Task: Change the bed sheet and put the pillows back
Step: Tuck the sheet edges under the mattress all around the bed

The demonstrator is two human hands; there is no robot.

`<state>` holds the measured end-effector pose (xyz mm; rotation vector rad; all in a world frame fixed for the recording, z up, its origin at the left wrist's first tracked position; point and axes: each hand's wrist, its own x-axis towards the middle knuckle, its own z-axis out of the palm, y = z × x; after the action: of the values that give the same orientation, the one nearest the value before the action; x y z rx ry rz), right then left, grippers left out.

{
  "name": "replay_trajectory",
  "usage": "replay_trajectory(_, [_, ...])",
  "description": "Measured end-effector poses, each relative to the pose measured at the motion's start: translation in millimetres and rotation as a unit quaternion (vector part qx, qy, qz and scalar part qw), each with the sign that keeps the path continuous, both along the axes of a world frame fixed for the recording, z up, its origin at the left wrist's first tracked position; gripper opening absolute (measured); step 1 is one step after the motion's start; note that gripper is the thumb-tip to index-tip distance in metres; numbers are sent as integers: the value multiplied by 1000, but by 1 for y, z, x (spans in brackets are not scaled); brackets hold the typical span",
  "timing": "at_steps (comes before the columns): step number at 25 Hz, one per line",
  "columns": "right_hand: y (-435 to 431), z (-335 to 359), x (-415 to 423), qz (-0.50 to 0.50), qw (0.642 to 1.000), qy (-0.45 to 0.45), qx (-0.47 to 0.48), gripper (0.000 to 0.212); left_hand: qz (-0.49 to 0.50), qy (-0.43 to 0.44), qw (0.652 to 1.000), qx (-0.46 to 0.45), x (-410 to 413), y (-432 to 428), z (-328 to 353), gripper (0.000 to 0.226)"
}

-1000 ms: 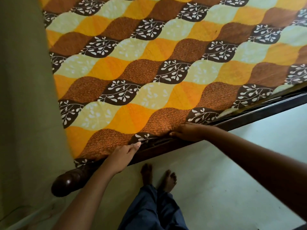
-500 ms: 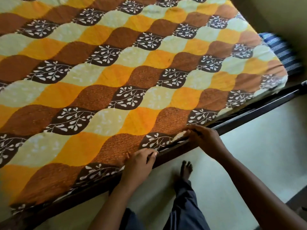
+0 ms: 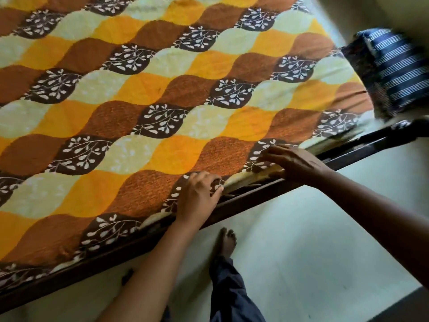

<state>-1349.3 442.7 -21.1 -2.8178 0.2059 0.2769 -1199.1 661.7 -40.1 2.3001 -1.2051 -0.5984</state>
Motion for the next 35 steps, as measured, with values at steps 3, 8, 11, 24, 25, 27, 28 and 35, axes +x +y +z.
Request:
replay_trajectory(3, [-30,-8,-7,53,998,-24,-15,27,-61,-56,996,45,-11,-27,-12,42])
replay_trajectory(8, [-45,-2,-8,38,997,-54,44,22,-128,-141,981,-28,-8,-30,-11,23])
replay_trajectory(11, [-47,-6,-16,48,994,18,92,18,-139,-85,986,-18,-22,-19,-12,25])
replay_trajectory(24, [-41,-33,-22,-161,942,256,145,34,18,161,954,254,-37,-31,-16,56])
replay_trajectory(25, [-34,-35,-26,-186,952,206,126,31,16,162,955,247,-40,-25,-18,52])
replay_trajectory(27, [-18,-32,-37,-263,953,59,138,22,35,163,971,170,-41,-16,-18,41])
replay_trajectory(28, [-8,-28,-43,-314,933,-18,173,18,42,167,976,135,-42,-14,-17,37])
replay_trajectory(35, [14,29,-71,-520,814,-144,215,24,-91,142,982,84,-34,-30,13,34])
